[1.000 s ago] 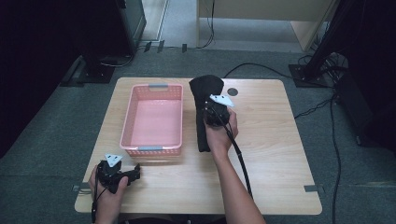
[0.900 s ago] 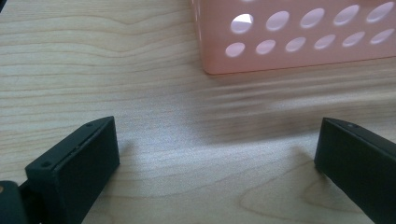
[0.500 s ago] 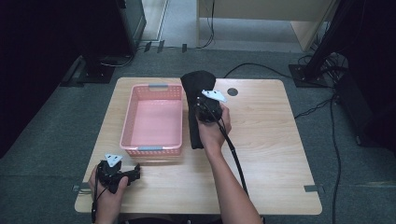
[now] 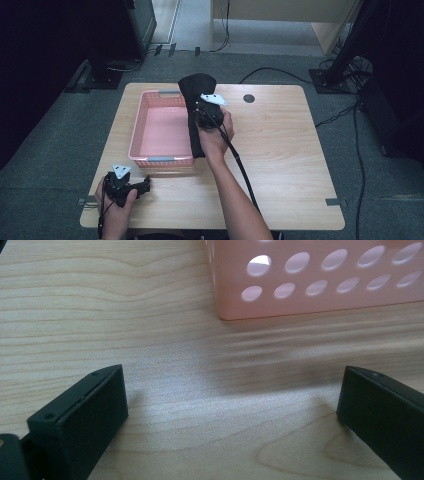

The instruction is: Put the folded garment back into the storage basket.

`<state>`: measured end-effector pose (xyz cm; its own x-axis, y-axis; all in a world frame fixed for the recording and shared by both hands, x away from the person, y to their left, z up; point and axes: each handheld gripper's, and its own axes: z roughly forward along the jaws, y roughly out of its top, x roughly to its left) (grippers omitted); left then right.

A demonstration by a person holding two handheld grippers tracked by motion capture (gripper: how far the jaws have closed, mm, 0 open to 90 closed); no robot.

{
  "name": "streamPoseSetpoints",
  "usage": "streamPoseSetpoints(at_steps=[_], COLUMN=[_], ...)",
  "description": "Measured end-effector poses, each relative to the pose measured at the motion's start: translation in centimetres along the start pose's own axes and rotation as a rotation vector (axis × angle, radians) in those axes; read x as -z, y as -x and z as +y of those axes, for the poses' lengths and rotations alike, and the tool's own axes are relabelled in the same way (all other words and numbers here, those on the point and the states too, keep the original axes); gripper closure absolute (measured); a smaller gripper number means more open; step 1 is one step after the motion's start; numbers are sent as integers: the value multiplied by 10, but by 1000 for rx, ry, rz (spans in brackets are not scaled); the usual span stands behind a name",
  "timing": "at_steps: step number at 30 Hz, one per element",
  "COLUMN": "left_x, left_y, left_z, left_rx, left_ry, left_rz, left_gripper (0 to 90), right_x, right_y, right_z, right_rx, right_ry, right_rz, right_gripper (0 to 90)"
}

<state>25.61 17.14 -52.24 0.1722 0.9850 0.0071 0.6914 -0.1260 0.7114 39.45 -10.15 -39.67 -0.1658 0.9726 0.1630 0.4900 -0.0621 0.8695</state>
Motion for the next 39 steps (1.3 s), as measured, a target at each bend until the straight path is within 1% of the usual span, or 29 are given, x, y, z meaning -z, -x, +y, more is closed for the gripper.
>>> streamPoseSetpoints(at_steps=[9, 17, 23, 28, 30, 34, 39], left_x=[0, 0, 0, 0, 0, 0, 0], left_y=[0, 0, 0, 0, 0, 0, 0], left_z=[0, 0, 0, 0, 0, 0, 0], left_rx=[0, 0, 0, 0, 1, 2, 2], left_ry=[0, 0, 0, 0, 0, 2, 3], left_rz=[0, 0, 0, 0, 0, 0, 0], left_gripper=[0, 0, 0, 0, 0, 0, 0], right_x=[-10, -15, -20, -25, -26, -29, -33], right_y=[-21, -37, -47, -54, -57, -64, -71], right_z=[-2, -2, -5, -6, -6, -6, -9], right_rx=[22, 38, 54, 50, 55, 61, 67], right_ry=[-19, -25, -26, -42, -43, -38, -53], right_rz=[20, 40, 54, 66, 72, 76, 80], right_gripper=[655, 655, 654, 654, 653, 653, 652])
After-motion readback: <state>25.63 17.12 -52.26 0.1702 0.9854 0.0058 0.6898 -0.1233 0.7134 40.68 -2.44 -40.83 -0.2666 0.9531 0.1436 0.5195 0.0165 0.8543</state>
